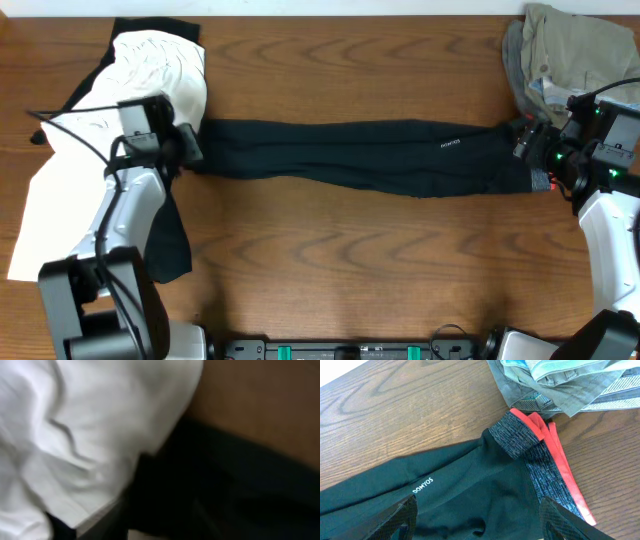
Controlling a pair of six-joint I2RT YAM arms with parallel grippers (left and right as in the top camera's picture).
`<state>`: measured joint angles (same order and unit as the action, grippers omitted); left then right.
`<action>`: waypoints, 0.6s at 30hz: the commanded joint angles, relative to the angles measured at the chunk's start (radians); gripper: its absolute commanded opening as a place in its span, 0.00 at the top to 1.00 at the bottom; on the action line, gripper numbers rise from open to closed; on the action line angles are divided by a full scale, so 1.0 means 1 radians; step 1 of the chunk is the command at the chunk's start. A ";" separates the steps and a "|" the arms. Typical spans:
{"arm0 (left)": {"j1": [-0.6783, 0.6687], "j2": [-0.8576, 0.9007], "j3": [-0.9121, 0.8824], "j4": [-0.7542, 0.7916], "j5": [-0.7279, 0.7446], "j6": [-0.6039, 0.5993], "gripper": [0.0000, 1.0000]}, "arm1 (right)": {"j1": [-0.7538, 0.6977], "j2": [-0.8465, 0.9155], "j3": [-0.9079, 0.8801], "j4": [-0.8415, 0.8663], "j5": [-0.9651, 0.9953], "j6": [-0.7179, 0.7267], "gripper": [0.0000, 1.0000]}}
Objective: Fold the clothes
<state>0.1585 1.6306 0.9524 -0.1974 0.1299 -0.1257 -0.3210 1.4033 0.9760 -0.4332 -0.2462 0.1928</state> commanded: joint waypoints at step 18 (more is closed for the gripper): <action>-0.026 0.230 0.004 0.088 0.085 0.170 0.18 | 0.008 -0.002 0.007 -0.021 0.003 -0.015 0.24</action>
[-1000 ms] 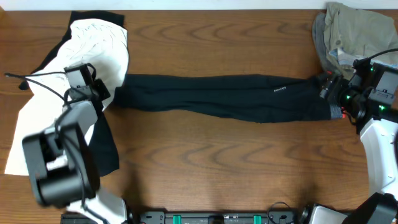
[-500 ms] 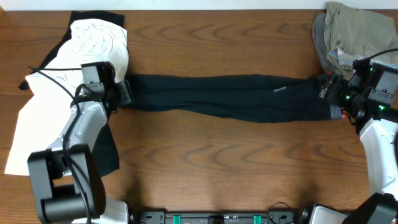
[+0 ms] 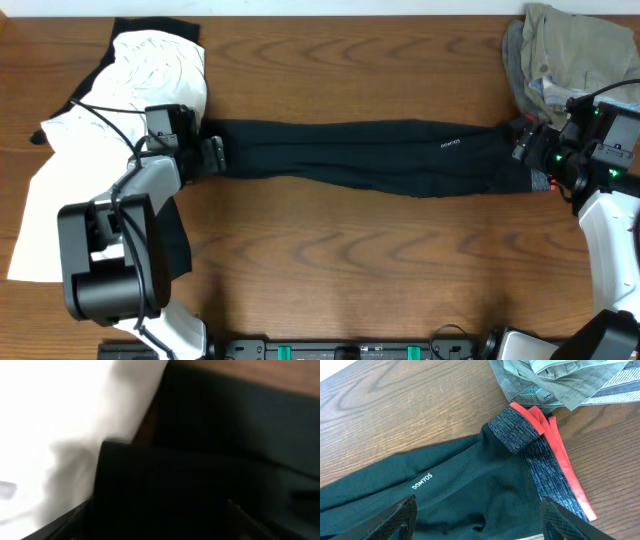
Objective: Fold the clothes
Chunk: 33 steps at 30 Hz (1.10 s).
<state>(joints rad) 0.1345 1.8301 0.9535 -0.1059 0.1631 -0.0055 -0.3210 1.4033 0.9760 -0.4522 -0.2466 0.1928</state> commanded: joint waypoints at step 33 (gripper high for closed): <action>0.042 -0.032 0.101 -0.202 0.072 0.004 0.90 | 0.008 -0.002 0.007 -0.003 0.002 -0.014 0.25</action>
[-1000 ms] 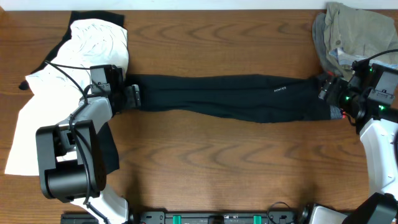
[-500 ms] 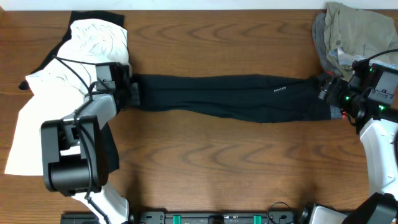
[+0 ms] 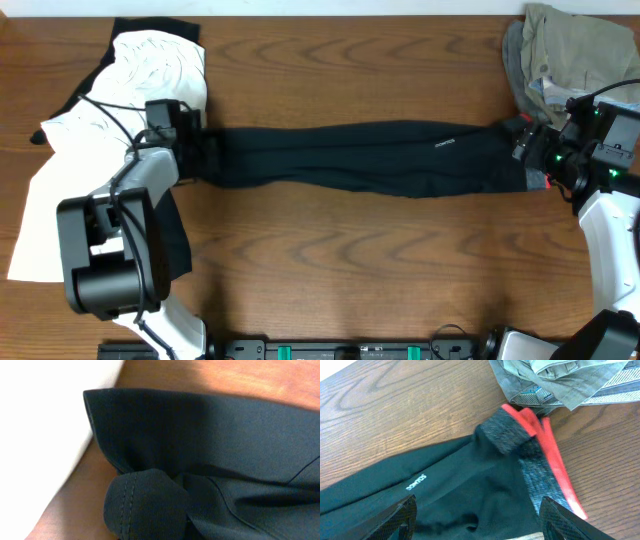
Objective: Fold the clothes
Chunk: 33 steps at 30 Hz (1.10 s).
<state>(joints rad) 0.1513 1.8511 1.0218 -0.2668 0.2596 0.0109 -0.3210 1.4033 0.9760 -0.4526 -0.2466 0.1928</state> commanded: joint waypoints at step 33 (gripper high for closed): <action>-0.240 -0.231 0.234 -0.382 0.024 -0.009 0.90 | 0.013 -0.002 -0.001 -0.030 -0.005 -0.007 0.25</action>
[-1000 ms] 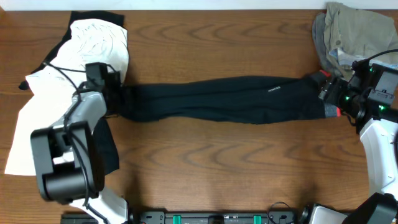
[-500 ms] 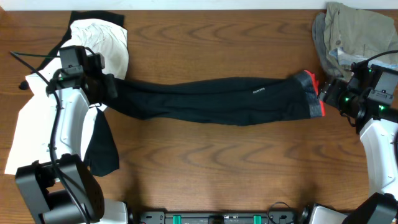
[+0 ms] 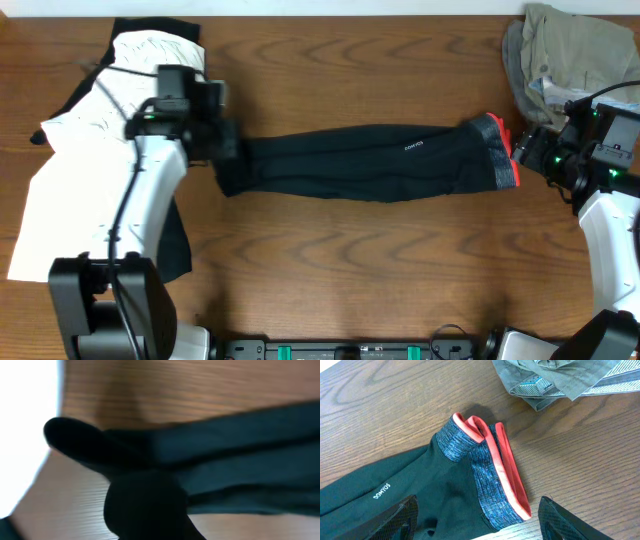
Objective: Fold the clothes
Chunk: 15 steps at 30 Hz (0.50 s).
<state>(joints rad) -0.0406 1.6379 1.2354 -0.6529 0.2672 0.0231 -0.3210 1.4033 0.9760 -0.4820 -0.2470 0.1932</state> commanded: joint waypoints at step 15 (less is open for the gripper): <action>-0.314 0.108 0.021 0.136 0.017 -0.137 0.90 | 0.028 -0.002 -0.006 0.003 -0.004 -0.008 0.25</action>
<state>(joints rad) -0.3225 1.7134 1.2358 -0.5331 0.2790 -0.0681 -0.3035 1.4033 0.9741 -0.4808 -0.2470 0.1928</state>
